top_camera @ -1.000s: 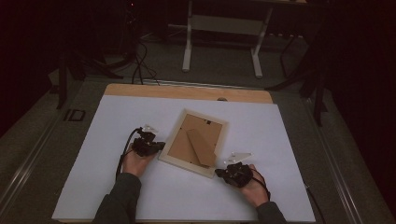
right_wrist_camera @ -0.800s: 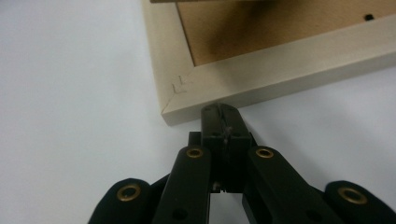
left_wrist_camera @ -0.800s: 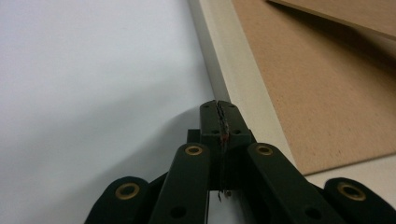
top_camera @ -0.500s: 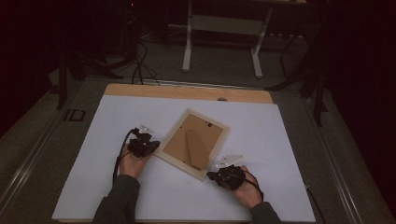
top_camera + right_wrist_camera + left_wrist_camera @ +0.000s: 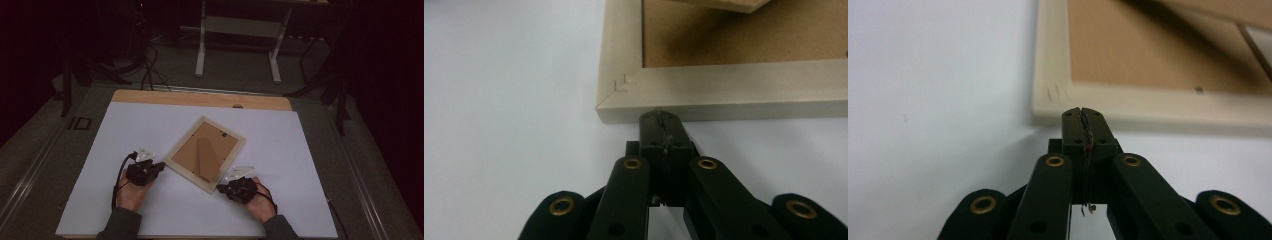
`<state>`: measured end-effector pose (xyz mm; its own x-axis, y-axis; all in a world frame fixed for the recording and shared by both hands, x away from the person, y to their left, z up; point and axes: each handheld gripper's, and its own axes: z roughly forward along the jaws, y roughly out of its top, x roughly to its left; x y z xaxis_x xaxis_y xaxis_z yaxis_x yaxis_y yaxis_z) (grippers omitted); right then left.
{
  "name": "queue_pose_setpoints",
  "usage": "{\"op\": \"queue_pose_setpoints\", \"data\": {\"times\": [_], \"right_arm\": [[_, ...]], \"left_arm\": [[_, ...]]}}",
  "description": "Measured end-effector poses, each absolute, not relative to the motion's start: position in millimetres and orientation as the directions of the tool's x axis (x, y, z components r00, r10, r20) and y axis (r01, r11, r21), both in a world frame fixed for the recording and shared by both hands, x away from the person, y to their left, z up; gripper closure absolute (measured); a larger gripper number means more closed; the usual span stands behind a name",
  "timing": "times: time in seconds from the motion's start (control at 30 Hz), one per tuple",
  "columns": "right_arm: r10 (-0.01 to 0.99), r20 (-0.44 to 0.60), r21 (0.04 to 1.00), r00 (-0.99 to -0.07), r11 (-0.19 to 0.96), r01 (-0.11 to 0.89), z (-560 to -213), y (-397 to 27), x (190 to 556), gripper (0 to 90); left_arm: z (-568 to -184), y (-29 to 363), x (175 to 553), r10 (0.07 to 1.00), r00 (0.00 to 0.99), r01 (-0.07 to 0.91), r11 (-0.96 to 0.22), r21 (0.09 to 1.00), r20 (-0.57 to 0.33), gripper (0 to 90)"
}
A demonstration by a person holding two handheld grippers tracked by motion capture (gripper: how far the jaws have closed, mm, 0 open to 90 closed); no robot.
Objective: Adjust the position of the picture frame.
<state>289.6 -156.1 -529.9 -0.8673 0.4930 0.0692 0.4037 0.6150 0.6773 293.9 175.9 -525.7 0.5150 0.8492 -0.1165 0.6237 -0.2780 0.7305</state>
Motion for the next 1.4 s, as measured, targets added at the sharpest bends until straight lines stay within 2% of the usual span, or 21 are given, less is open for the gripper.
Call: {"op": "queue_pose_setpoints", "data": {"times": [0.27, 0.4, 0.8, 1.17, 1.4], "right_arm": [[0.463, 0.060, 0.679, -0.884, 0.630, 0.376, -530.1, -143.7, 289.9, 89.5], [0.465, 0.045, 0.678, -0.884, 0.636, 0.369, -527.4, -150.2, 292.7, 89.6], [0.640, 0.020, 0.721, -0.768, 0.523, 0.455, -516.0, -193.7, 338.9, 89.6], [0.769, -0.005, 0.728, -0.639, 0.441, 0.525, -512.5, -216.6, 388.2, 89.6], [0.841, 0.022, 0.740, -0.541, 0.350, 0.575, -511.0, -227.8, 417.1, 89.6]], "left_arm": [[-528.6, 176.2, 285.5, 0.848, 0.515, 0.632, -0.276, 0.724, -0.126, 90.0], [-530.6, 173.3, 285.2, 0.850, 0.512, 0.639, -0.281, 0.716, -0.123, 90.0], [-534.7, 163.0, 290.3, 0.851, 0.510, 0.647, -0.282, 0.709, -0.126, 90.0], [-536.7, 153.4, 294.8, 0.848, 0.513, 0.648, -0.283, 0.707, -0.131, 90.0], [-536.5, 153.3, 294.9, 0.851, 0.510, 0.646, -0.282, 0.709, -0.127, 90.0]]}}
